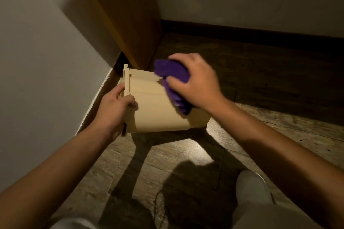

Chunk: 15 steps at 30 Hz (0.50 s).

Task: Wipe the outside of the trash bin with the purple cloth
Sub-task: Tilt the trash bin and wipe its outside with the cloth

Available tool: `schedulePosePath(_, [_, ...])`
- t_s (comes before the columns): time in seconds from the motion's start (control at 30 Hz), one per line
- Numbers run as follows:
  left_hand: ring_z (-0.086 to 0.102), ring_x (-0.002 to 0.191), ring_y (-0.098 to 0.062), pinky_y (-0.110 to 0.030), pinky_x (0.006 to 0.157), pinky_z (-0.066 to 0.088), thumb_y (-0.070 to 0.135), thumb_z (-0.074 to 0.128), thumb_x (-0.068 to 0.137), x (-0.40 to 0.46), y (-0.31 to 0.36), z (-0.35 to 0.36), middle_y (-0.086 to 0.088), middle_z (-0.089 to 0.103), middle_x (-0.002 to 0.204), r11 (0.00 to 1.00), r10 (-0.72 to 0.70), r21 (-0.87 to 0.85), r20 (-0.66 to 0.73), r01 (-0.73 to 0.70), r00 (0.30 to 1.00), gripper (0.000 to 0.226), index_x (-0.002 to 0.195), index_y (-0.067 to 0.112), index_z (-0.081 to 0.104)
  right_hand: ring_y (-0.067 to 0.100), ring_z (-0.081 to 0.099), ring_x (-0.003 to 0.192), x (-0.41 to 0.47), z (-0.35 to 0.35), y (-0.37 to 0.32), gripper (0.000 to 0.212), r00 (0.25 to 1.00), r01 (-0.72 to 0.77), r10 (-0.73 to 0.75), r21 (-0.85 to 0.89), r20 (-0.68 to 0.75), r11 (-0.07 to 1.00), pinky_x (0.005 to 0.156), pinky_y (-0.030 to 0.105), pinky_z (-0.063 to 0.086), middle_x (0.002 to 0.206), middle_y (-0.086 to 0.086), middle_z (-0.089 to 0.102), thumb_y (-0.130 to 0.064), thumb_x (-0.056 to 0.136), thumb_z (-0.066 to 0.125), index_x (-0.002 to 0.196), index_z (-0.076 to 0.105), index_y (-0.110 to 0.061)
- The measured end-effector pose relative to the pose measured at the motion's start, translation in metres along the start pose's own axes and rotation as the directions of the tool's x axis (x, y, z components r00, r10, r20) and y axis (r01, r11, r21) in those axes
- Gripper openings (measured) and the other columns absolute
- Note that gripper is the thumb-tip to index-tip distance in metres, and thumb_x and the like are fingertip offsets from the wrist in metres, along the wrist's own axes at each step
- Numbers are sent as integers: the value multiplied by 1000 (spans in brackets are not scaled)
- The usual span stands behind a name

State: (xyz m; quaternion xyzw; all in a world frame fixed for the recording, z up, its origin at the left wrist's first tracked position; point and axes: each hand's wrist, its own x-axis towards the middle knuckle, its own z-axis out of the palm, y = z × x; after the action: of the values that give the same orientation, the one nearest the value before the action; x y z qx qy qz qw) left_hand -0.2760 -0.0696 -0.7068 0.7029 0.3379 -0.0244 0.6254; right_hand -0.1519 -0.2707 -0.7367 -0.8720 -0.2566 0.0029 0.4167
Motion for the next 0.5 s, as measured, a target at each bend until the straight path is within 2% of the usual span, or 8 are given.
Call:
schedulePosePath(0.1, [58, 108, -30, -48, 78, 52, 15, 63, 69, -1, 6, 4, 0, 65, 116, 1000, 11, 2, 12, -11, 1000, 53, 109, 49, 68, 25, 52, 123, -13, 33, -27, 63, 978, 191, -180, -103, 105, 976, 84, 27, 44, 148, 6, 48, -46, 89, 69, 148, 50, -32])
schedulePosePath(0.2, [55, 109, -30, -46, 76, 50, 14, 63, 69, -2, 4, -1, 3, 63, 117, 999, 12, 30, -10, -11, 1000, 54, 109, 50, 68, 29, 52, 124, -35, 41, 1, 60, 983, 182, -174, -159, 63, 970, 85, 31, 46, 147, 11, 49, -42, 88, 66, 146, 53, -28])
schedulePosePath(0.27, [52, 110, -31, -46, 75, 48, 12, 63, 68, -2, 1, -6, 4, 62, 120, 998, 12, 54, -9, -11, 1000, 59, 116, 46, 67, 32, 53, 123, -47, 37, 40, 59, 997, 72, -68, -244, 23, 967, 81, 32, 47, 145, 13, 50, -42, 87, 65, 143, 55, -28])
schedulePosePath(0.33, [53, 107, -29, -44, 73, 47, 11, 64, 70, -3, -1, -9, 11, 64, 115, 996, 27, 86, -1, -27, 1000, 60, 112, 53, 67, 34, 53, 123, -56, 27, 80, 61, 989, -108, 138, -367, 58, 924, 81, 38, 52, 146, 15, 47, -44, 88, 66, 145, 50, -29])
schedulePosePath(0.43, [54, 101, -18, -38, 68, 45, 10, 64, 86, -6, 6, -9, 21, 64, 103, 983, 79, 163, 17, -81, 997, 59, 97, 68, 62, 34, 55, 123, -62, 4, 122, 71, 893, -370, 445, -440, 76, 818, 84, 42, 55, 146, 14, 44, -44, 87, 72, 151, 43, -30])
schedulePosePath(0.5, [54, 101, -16, -37, 69, 44, 12, 62, 92, -2, 9, -12, 18, 59, 108, 980, 93, 177, -7, -90, 996, 53, 112, 61, 58, 30, 59, 112, -57, -4, 126, 71, 870, -412, 485, -405, 93, 817, 76, 36, 52, 140, 10, 48, -50, 86, 70, 149, 43, -33])
